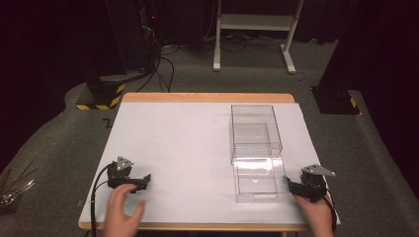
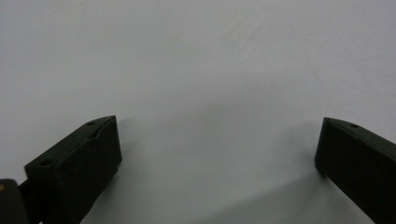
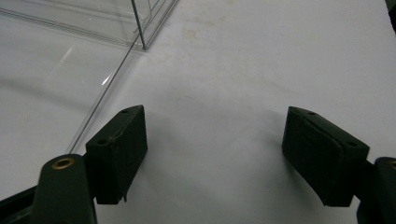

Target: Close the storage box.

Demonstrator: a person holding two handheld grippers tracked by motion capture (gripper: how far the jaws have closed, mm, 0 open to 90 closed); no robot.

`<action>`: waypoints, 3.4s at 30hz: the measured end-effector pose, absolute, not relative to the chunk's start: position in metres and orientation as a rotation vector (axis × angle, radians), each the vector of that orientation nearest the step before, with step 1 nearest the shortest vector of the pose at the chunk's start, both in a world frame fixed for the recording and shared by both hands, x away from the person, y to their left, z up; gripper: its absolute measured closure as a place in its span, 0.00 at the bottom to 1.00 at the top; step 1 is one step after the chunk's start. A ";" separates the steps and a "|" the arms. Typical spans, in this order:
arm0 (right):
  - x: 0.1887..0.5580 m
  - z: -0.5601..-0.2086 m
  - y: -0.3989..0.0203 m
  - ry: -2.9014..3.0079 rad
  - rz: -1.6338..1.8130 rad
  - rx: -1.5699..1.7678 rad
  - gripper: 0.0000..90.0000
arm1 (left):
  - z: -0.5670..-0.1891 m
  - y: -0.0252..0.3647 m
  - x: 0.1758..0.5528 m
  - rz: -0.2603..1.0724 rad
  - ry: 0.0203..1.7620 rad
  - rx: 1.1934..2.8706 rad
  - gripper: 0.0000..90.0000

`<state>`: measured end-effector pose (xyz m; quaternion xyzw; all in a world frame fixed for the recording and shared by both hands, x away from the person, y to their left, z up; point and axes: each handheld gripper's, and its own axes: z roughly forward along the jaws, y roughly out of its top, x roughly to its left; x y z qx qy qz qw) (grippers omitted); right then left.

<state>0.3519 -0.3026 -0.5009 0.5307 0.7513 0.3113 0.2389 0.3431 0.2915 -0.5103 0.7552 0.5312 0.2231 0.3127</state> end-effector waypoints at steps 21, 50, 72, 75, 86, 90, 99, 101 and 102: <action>0.352 -0.500 -0.304 2.053 0.869 1.458 0.26 | -0.510 0.291 0.343 0.589 1.401 1.992 0.01; 0.337 -0.466 -0.301 1.958 1.021 1.368 0.26 | -0.511 0.290 0.342 0.600 1.405 1.989 0.01; 0.319 -0.427 -0.302 1.887 1.172 1.298 0.25 | -0.511 0.290 0.342 0.600 1.405 1.989 0.01; 0.313 -0.426 -0.298 1.896 1.187 1.280 0.25 | -0.511 0.290 0.342 0.601 1.405 1.989 0.01; 0.295 -0.432 -0.293 1.938 1.241 1.264 0.25 | -0.511 0.290 0.342 0.601 1.405 1.990 0.01; 0.286 -0.432 -0.289 1.943 1.259 1.249 0.25 | -0.511 0.290 0.342 0.601 1.405 1.989 0.01; 0.271 -0.436 -0.284 1.967 1.263 1.235 0.24 | -0.511 0.290 0.342 0.600 1.405 1.989 0.01; 0.269 -0.437 -0.283 1.976 1.266 1.228 0.24 | -0.511 0.290 0.342 0.600 1.405 1.989 0.01; 0.268 -0.437 -0.283 1.978 1.265 1.229 0.24 | -0.511 0.290 0.342 0.600 1.405 1.990 0.01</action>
